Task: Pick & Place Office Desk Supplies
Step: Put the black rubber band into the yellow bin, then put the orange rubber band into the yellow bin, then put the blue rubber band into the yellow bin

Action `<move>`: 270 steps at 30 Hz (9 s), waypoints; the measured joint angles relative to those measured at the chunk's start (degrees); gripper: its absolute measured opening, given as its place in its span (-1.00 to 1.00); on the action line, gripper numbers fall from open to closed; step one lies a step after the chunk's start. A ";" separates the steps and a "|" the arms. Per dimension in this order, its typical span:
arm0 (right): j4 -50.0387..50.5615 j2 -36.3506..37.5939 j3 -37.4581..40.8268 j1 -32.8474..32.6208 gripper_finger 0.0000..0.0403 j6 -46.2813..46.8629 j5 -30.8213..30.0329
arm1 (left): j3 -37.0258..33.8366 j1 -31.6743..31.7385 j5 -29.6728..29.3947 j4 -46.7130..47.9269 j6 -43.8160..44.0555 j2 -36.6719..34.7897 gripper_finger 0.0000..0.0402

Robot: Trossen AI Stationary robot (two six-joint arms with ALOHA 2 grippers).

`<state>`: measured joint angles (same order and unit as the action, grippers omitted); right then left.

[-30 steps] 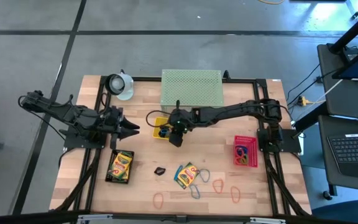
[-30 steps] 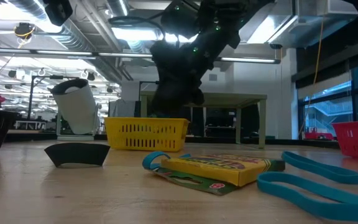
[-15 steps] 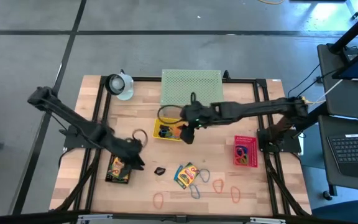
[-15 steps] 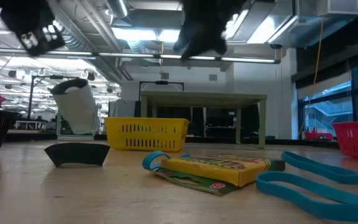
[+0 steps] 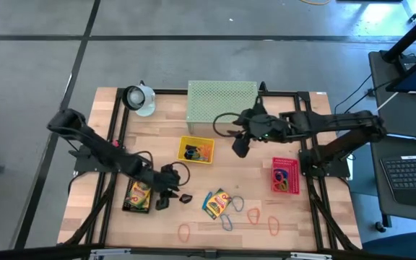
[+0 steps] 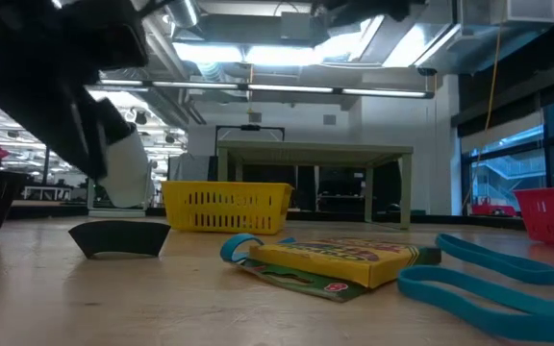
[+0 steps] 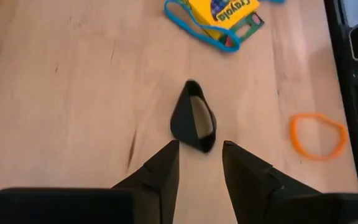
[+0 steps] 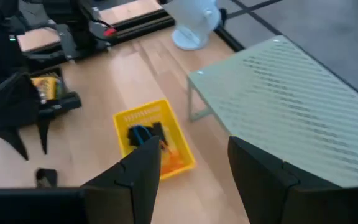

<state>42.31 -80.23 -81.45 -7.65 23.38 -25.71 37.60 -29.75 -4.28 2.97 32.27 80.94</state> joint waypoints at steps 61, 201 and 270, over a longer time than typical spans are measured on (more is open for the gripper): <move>9.26 1.55 0.00 -7.62 -0.06 9.44 -5.38 | 7.71 30.05 -2.48 14.10 -17.95 -1.89 -0.98; 5.72 1.55 0.02 -11.97 -0.06 20.79 5.64 | 32.66 -8.39 -3.71 25.71 -6.28 28.37 -0.99; 5.50 1.58 0.02 -11.80 -0.06 19.45 -6.43 | 35.09 29.33 24.06 30.99 -20.61 15.10 -0.32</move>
<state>47.81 -78.65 -81.43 -19.44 42.83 -32.14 72.70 -0.42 19.77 33.97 11.66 96.04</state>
